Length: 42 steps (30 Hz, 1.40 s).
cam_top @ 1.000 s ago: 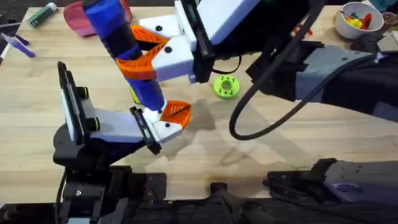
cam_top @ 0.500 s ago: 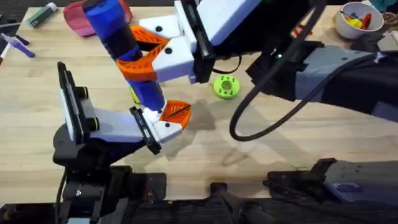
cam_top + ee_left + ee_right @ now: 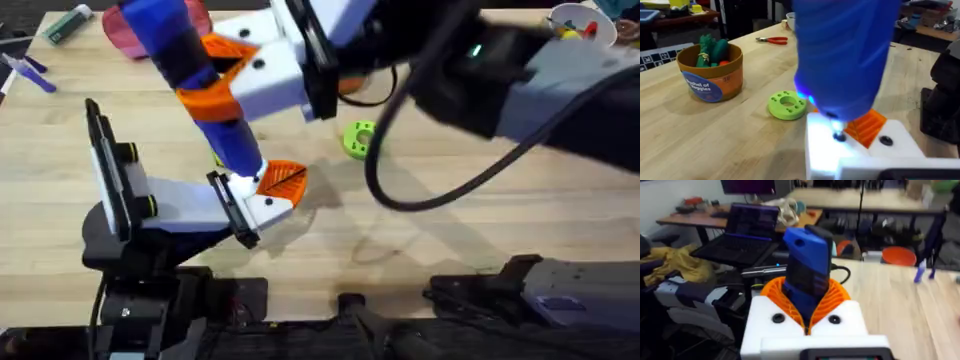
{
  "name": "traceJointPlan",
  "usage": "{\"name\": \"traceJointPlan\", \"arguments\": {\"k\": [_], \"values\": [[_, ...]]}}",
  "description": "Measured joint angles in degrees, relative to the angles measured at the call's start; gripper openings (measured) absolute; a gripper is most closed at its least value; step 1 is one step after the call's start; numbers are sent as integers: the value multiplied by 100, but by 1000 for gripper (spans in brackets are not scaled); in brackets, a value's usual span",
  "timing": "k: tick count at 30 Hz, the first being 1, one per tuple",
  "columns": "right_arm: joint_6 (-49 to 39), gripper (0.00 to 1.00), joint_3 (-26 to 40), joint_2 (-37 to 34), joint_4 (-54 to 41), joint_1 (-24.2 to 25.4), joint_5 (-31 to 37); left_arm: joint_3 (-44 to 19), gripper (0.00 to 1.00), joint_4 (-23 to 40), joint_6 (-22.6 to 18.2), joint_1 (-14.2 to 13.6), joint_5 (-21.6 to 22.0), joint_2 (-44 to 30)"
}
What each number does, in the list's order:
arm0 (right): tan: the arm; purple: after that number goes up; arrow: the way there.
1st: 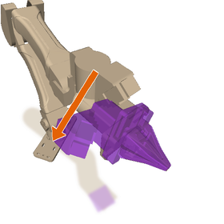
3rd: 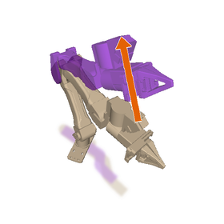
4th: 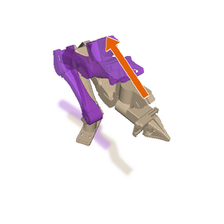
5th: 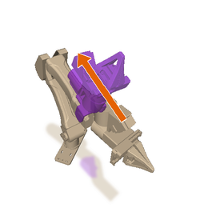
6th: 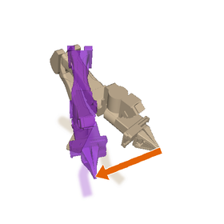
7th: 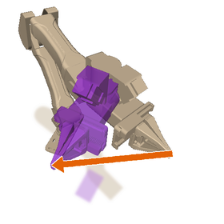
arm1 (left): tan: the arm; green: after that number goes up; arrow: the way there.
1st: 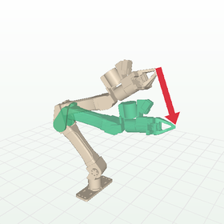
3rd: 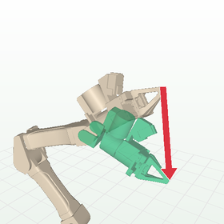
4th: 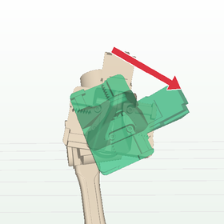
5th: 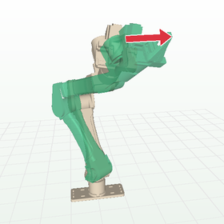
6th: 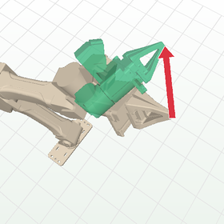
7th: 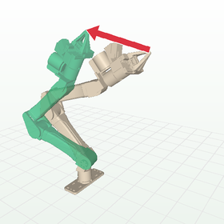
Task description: Pick up the gripper from the table and insert it into the empty holder that is missing its gripper. Then pick up a screw, insert it into the mounting hole, and use the screwdriver to tighten it. Finally, clean up the table by picking up the vegetable and placing it into the bucket.
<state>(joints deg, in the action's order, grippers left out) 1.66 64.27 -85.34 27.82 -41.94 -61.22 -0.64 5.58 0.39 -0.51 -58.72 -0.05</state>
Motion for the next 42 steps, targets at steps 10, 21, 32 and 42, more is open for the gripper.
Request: {"name": "traceJointPlan", "arguments": {"k": [10, 21, 32, 42], "values": [[-810, 24, 1638, 331, -1300, 39, 402, 2, 14, 20, 4, 2, 28, -2], [-948, 24, 1715, 415, -2279, 405, 443, 0, 14, 20, 4, 2, 28, -4], [-2518, 24, 2451, 411, -6135, 860, 2769, 1, 14, 20, 5, 2, 31, -3], [-4651, 24, 2566, 332, -8463, 890, 5544, 0, 14, 20, 4, 2, 31, -3]]}}
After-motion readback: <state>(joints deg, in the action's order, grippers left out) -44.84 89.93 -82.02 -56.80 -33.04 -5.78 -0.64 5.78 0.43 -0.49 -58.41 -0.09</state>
